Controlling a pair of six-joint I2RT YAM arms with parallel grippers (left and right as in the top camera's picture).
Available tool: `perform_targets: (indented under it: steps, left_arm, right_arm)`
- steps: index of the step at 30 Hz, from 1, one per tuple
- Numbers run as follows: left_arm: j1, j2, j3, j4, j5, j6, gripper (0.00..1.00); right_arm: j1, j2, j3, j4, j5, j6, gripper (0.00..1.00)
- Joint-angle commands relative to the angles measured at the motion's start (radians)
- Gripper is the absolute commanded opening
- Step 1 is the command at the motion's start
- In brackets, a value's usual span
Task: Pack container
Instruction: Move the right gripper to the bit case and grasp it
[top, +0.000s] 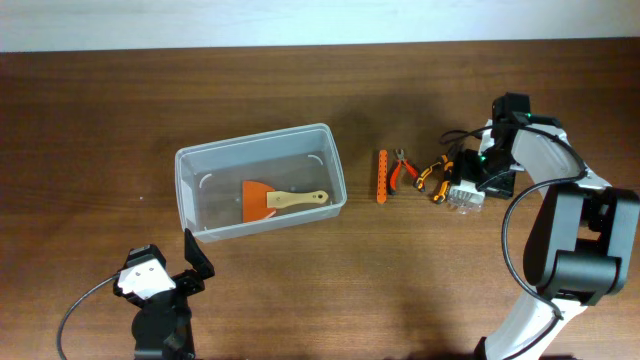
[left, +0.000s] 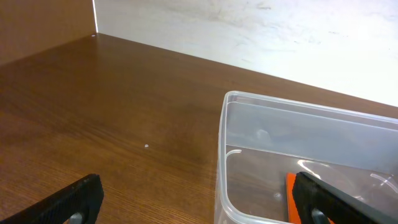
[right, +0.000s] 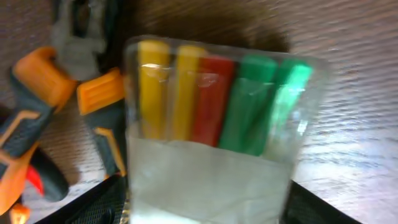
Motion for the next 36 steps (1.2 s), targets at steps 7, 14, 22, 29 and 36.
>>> perform_targets:
  steps: [7,14,22,29,36]
  left_arm:
    - [-0.004,-0.005,-0.004,-0.001,-0.004,0.009,0.99]
    - [-0.004,-0.005,-0.004,-0.001,-0.003,0.009,0.99]
    - [-0.004,-0.005,-0.004,-0.001,-0.004,0.009,0.99]
    - [-0.004,-0.005,-0.004,-0.001,-0.004,0.009,0.99]
    - [-0.004,-0.005,-0.004,-0.001,-0.004,0.009,0.99]
  right_arm:
    - [-0.003,-0.005,-0.005,0.000,-0.035,-0.021,0.77]
    - [-0.016,-0.004,-0.006,0.019,0.050,0.060,0.75]
    - [-0.074,0.013,-0.006,0.026,0.049,0.121,0.65]
    - [-0.072,0.081,-0.006,0.023,0.046,0.120,0.65]
    - [-0.072,0.086,-0.006,0.026,0.046,0.120,0.75]
